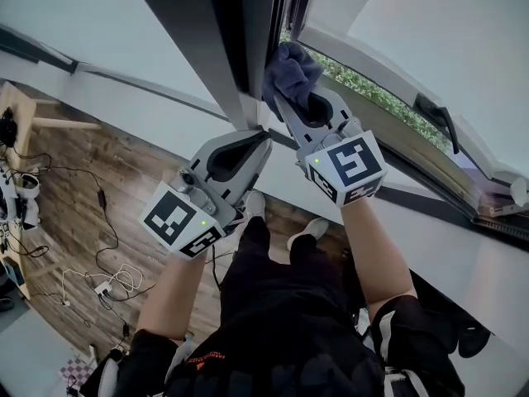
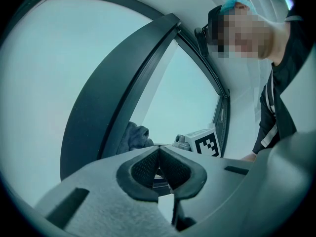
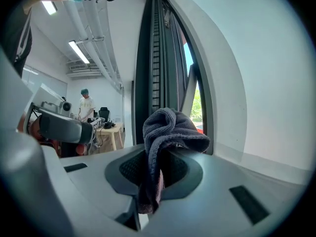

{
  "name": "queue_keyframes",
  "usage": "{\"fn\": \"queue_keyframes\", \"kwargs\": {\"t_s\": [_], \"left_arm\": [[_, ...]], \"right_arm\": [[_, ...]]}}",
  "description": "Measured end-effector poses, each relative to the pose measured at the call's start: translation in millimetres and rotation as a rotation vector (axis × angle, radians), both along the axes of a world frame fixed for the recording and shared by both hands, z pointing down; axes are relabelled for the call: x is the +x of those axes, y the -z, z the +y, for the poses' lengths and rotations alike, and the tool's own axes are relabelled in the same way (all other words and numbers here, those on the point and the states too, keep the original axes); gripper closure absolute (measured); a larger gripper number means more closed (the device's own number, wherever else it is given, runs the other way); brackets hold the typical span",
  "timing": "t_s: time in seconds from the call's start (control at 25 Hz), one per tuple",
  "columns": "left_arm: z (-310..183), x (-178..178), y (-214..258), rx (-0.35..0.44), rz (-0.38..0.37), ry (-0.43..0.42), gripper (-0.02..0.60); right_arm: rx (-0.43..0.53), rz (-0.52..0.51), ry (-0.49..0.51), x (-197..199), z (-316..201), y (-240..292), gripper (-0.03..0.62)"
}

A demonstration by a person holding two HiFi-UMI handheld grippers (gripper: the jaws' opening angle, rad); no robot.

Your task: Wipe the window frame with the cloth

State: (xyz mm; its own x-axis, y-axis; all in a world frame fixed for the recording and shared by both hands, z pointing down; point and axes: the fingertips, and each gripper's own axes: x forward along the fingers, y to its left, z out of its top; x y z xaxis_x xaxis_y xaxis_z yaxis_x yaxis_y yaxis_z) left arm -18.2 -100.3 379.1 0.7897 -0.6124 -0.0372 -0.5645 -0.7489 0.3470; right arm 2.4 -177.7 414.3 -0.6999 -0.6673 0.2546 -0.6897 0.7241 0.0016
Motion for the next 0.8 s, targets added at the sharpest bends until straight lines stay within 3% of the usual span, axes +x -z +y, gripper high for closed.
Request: {"fn": "queue_keyframes", "kwargs": {"t_s": [0.8], "left_arm": [[4.4,-14.0,-29.7,-0.059,0.012,0.001,0.56]], "right_arm": [[-0.127,0.071,-0.028,-8.2,4.9,-74.4,0.545]]}}
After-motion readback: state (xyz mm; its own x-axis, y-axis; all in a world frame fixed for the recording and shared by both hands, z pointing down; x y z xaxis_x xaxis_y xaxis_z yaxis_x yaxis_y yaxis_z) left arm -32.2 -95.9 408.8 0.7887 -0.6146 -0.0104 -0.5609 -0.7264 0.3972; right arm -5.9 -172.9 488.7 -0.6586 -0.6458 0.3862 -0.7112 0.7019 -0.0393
